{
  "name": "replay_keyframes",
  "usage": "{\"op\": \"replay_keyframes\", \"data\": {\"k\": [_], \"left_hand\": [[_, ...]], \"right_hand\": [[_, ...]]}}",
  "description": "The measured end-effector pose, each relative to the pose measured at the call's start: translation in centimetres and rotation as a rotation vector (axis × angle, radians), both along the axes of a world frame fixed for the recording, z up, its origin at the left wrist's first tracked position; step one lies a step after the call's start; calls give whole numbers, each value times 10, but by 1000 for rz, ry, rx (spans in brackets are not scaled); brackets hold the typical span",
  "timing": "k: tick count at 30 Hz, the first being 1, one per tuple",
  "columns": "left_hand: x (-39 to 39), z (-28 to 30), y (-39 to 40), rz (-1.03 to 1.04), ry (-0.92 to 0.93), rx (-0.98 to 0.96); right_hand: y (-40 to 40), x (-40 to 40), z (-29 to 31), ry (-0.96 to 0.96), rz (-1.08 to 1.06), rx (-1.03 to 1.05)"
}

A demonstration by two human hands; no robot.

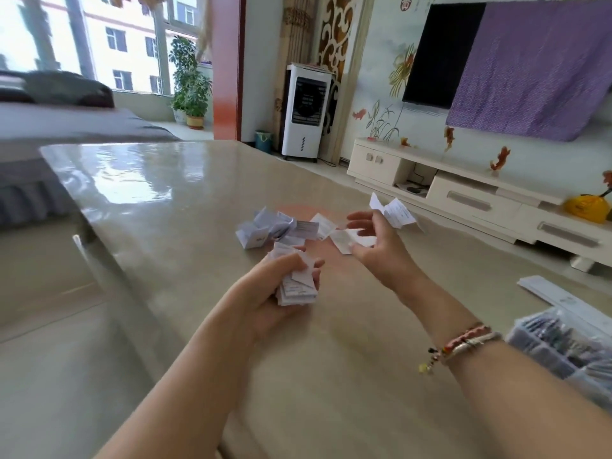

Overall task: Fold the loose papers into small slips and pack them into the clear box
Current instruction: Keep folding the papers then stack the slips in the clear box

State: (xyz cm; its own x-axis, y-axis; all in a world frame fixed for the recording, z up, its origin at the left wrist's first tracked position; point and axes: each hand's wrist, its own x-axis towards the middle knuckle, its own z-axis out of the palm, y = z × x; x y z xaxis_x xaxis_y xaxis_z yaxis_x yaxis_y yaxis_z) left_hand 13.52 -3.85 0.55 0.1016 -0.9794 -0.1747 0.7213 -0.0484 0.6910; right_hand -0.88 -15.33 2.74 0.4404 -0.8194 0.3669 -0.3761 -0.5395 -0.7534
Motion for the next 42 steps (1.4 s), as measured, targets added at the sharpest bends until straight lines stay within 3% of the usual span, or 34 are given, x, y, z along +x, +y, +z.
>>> {"op": "replay_keyframes", "data": {"k": [2, 4, 6, 8, 11, 15, 19, 22, 25, 26, 28, 32, 36, 42], "left_hand": [[8, -3, -3, 41, 27, -9], [14, -4, -12, 70, 27, -19], [19, -6, -20, 119, -1, -16], [26, -9, -29, 166, -21, -12], [36, -14, -36, 240, -70, -19], [43, -16, -34, 340, -50, -34], [46, -14, -25, 395, -129, -1], [47, -13, -21, 409, -120, -31], [48, -16, -22, 471, -90, -84], [48, -17, -23, 497, -96, -104], [46, -16, -23, 531, -100, -141], [40, -9, -21, 576, -93, -223], [45, -9, -15, 894, -390, -104], [53, -3, -3, 796, -380, -143]], "right_hand": [[-37, -1, -17, 141, -290, -69], [-66, -7, -30, 289, -501, -2], [-78, -13, -35, 291, -627, 109], [-83, -12, -38, 263, -650, 32], [-79, 11, -39, 208, -420, -195], [-65, 62, -26, 94, -108, -126], [-65, 89, -31, 280, -238, -154], [-59, 88, -32, 265, -353, -190], [-49, 77, -2, -133, -141, 188], [-42, 72, 11, -185, -26, 353], [-30, 66, 27, -66, 154, 538], [-8, 75, 35, 261, 270, 499], [-1, 71, 54, 184, 314, 505], [5, 63, 65, 157, 402, 618]]}}
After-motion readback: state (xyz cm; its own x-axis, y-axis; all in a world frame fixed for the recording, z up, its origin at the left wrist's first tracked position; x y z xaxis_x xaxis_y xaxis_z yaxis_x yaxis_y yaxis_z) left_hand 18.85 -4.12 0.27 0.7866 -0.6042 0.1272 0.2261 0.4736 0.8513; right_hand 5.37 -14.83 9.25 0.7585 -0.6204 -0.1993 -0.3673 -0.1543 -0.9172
